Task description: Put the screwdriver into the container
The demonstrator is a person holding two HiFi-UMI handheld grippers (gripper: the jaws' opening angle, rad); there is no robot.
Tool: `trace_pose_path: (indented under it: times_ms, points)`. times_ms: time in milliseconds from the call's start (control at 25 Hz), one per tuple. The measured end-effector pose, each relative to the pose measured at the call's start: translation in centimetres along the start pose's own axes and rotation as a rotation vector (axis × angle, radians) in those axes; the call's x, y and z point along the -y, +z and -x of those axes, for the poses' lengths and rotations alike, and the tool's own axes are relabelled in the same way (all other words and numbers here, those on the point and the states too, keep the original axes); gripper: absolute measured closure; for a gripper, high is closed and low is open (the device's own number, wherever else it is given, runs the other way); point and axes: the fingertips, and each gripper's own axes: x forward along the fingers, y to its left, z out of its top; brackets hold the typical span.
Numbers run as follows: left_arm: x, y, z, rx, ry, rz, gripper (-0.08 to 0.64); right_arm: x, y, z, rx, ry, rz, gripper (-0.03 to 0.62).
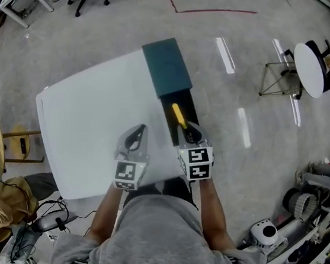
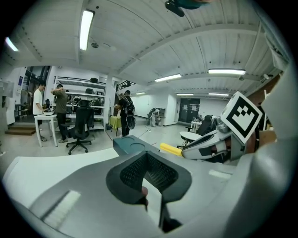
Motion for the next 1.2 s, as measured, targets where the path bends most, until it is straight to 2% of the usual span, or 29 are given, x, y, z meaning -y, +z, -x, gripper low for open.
trace_pose_path:
  times_ms: [600, 960, 1200]
  points:
    - [-4.6, -3.3, -4.5, -0.085, 0.066, 0.065, 0.548, 1.2, -0.9, -8.4, -0.108, 0.057, 0.007, 0.515]
    - [-5.9, -7.1, -5.1, -0.148, 0.079, 0.109, 0.548, 0.5, -3.3, -11.5, -0.175, 0.087, 0.001, 0.515]
    - [-6.3, -8.1, -5.6, -0.169, 0.085, 0.126, 0.548, 0.3, -4.8, -13.1, -0.219, 0.095, 0.009, 0.514]
